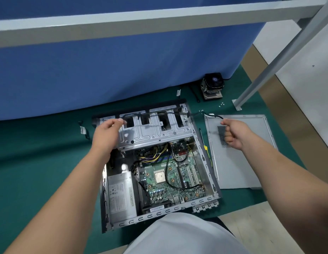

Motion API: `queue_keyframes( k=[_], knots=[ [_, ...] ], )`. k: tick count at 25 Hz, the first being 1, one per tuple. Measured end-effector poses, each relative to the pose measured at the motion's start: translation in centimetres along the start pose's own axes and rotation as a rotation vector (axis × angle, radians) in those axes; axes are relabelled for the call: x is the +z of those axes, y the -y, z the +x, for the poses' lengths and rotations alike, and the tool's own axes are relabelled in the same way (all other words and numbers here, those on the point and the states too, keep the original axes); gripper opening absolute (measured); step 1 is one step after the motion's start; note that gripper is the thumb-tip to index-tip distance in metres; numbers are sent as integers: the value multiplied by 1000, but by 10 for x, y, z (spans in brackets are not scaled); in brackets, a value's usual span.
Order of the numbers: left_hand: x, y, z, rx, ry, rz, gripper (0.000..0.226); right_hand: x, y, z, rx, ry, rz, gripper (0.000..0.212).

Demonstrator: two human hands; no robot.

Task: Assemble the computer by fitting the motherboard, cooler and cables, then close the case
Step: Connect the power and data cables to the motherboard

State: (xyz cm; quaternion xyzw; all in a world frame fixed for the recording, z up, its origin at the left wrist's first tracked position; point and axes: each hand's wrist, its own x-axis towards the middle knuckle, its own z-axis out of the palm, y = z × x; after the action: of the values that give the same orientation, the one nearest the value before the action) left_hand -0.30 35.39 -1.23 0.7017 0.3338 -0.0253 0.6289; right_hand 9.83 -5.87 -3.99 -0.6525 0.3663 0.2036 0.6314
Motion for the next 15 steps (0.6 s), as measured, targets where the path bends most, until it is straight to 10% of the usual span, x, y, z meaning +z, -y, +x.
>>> queue_keyframes(
  k=[7,15],
  knots=[
    [18,-36,36,-9,73,-258,42,60,5,-33,57,518,352,30],
    [46,-62,64,31,51,-114,20,98,2,-50,113,736,477,56]
  ],
)
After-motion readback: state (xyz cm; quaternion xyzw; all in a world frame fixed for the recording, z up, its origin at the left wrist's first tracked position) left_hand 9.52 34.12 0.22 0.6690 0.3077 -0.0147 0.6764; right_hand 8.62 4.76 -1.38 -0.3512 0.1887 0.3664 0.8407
